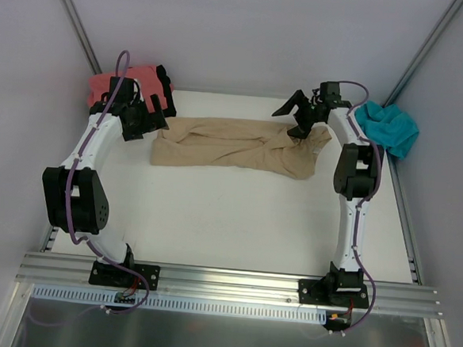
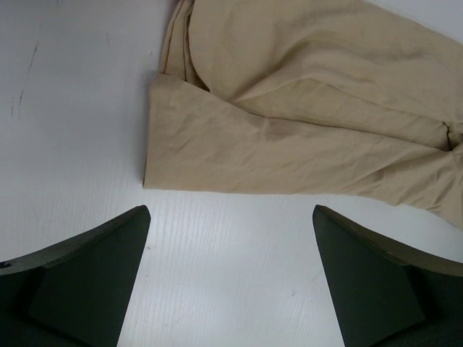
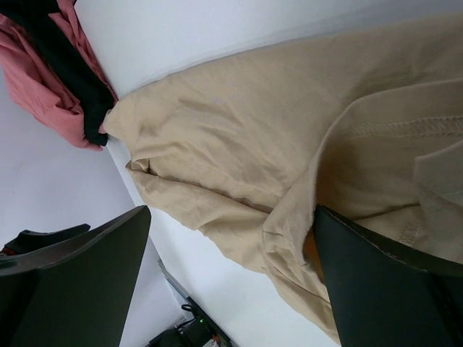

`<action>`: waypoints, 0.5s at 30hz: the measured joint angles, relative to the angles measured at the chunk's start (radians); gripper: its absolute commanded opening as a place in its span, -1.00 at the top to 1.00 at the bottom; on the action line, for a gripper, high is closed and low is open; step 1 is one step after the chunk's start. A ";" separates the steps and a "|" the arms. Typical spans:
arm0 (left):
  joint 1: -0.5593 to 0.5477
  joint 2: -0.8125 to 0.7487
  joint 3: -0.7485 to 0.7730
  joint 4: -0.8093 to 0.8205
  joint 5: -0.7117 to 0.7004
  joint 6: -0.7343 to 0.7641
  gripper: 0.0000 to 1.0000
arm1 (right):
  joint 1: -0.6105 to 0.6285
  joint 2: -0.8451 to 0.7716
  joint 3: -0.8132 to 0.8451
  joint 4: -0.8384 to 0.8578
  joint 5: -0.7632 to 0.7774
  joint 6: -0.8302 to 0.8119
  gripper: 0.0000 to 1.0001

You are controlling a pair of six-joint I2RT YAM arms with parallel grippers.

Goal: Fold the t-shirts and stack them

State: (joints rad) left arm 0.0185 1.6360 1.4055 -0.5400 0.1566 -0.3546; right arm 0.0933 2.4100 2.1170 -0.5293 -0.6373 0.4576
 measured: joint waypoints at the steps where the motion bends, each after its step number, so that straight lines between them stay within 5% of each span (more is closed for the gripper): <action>1: 0.000 0.000 0.000 0.000 0.000 0.000 -0.97 | 0.003 0.004 0.000 0.000 -0.001 0.004 -0.99; 15: 0.000 0.000 0.000 0.000 0.000 0.005 -0.97 | 0.026 0.021 0.019 0.031 -0.024 0.054 -0.99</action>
State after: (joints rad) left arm 0.0185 1.6360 1.4055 -0.5404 0.1566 -0.3500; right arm 0.1196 2.4306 2.1365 -0.4984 -0.6613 0.5114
